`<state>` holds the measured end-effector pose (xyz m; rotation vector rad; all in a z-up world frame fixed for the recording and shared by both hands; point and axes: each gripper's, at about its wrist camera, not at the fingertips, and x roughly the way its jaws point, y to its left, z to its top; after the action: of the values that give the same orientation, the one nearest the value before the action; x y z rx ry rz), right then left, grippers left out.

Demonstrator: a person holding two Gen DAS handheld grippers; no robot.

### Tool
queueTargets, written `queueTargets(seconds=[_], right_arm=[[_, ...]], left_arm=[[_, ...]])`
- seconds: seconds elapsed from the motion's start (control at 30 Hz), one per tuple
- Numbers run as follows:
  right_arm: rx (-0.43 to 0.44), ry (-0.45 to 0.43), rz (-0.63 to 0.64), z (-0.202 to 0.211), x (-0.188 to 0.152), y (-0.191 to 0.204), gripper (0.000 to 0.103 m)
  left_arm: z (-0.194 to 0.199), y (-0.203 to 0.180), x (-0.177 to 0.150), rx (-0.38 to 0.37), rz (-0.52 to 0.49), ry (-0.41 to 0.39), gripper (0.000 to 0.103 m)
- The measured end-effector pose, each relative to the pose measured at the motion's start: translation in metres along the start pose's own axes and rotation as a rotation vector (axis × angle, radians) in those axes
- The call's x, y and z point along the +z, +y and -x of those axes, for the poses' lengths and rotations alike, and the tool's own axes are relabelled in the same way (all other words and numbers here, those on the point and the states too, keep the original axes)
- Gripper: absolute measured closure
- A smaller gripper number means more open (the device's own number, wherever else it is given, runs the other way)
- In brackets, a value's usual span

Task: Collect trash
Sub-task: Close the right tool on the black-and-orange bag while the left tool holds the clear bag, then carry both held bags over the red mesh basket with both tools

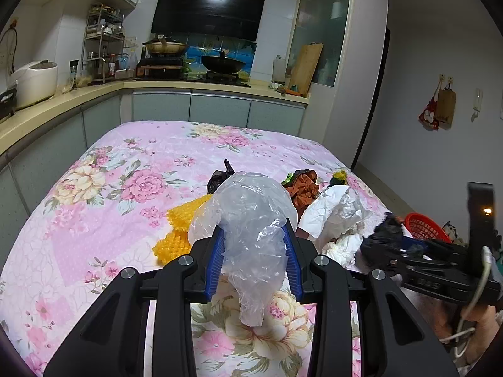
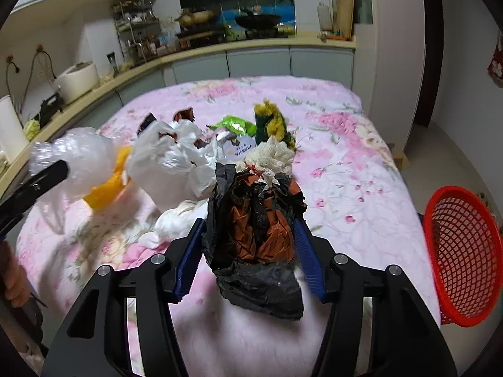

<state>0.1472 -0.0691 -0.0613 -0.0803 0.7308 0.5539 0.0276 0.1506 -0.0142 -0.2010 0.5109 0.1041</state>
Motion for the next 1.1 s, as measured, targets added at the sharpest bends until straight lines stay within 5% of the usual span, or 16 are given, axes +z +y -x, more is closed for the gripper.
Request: queueTargets(seconds=[0.57, 1.1], right_arm=[[-0.005, -0.153, -0.04, 0.054, 0.013, -0.02, 0.048], [-0.07, -0.248, -0.102, 0.1, 0.02, -0.063, 0.048]], left_arm=[[0.005, -0.014, 0.014, -0.001, -0.025, -0.041, 0.07], [0.003, -0.064, 0.033, -0.087, -0.105, -0.073, 0.07]])
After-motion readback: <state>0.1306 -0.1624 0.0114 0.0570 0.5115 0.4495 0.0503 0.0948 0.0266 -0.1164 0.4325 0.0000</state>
